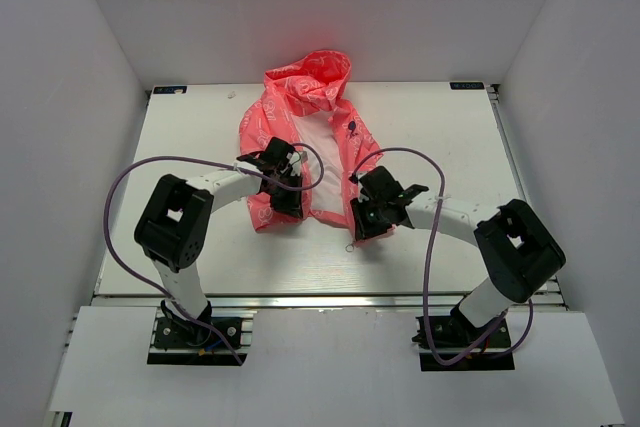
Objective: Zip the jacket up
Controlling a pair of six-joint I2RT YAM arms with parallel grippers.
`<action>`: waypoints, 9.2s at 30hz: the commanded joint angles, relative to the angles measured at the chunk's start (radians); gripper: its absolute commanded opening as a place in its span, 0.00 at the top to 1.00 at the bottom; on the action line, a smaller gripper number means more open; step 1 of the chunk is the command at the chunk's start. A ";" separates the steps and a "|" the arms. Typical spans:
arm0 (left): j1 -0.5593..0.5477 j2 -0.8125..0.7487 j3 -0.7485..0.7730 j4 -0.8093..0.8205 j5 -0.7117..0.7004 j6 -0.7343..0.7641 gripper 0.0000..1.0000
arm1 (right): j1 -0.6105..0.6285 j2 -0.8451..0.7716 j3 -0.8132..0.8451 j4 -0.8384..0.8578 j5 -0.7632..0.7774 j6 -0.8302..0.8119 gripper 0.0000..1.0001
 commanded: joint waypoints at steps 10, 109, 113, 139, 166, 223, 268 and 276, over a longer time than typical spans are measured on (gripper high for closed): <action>0.001 -0.061 -0.002 0.074 0.076 0.018 1.00 | 0.003 -0.012 0.032 0.059 -0.049 0.030 1.00; 0.002 -0.532 -0.481 0.944 0.435 -0.282 1.00 | -0.210 -0.224 -0.232 0.981 -0.704 0.358 1.00; 0.002 -0.535 -0.485 0.953 0.442 -0.285 1.00 | -0.210 -0.230 -0.237 0.975 -0.704 0.356 1.00; 0.002 -0.561 -0.538 1.035 0.456 -0.318 1.00 | -0.217 -0.202 -0.243 1.108 -0.681 0.442 1.00; 0.002 -0.503 -0.576 1.173 0.548 -0.436 1.00 | -0.230 -0.167 -0.244 1.233 -0.671 0.476 1.00; 0.029 -0.568 -0.538 0.849 0.522 -0.380 0.02 | -0.230 -0.253 -0.233 0.979 -0.770 0.428 1.00; 0.019 -0.452 -0.585 1.198 0.613 -0.468 1.00 | -0.184 -0.162 -0.151 1.087 -0.681 0.516 1.00; 0.019 -0.439 -0.561 1.153 0.574 -0.482 1.00 | -0.184 -0.179 -0.147 0.944 -0.727 0.441 0.31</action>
